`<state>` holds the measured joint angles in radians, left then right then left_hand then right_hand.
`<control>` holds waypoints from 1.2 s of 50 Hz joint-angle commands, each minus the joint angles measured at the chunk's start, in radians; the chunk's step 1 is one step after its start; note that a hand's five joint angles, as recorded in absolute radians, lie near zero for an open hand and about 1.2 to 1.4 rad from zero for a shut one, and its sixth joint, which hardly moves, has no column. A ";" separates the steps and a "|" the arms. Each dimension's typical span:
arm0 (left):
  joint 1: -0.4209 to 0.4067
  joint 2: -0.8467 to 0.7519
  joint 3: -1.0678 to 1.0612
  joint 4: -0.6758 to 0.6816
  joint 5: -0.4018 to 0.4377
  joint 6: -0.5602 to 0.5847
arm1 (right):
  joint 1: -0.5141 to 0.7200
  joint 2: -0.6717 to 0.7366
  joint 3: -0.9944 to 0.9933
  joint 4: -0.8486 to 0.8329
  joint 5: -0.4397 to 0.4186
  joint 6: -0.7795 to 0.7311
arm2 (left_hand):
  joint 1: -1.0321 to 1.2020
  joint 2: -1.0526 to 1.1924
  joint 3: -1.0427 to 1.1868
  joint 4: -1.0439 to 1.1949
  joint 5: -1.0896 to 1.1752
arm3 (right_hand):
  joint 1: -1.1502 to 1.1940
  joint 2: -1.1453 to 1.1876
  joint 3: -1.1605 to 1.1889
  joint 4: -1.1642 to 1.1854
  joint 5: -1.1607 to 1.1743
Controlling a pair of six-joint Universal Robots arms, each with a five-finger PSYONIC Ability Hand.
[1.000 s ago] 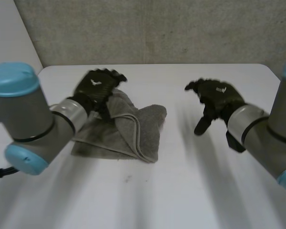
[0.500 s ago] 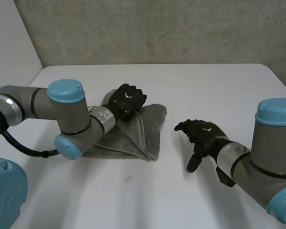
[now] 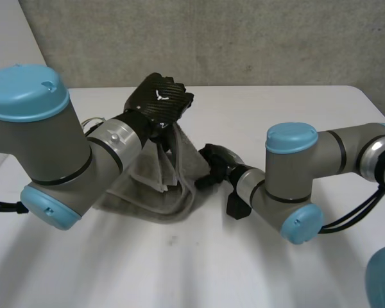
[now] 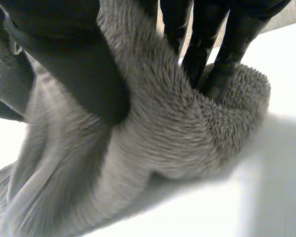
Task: Fold the towel.
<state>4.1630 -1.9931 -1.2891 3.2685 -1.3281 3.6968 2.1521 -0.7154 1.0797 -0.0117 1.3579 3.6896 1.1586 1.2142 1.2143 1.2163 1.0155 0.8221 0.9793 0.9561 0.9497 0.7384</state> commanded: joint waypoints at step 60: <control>0.094 0.117 -0.463 0.115 -0.166 -0.094 | -0.256 -0.515 0.546 0.204 -0.121 -0.850 | -0.681 -0.736 -0.737 -0.739 -0.712 | -0.259 -0.416 -0.393 -0.386 -0.349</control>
<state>4.1693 -1.8688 -1.7309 3.3836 -1.4998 3.6053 1.9461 -1.1627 1.5133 0.2017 1.2890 2.8409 0.4196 0.4183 0.4196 0.4168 0.2414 0.4341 0.4942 0.4875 0.4849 0.3096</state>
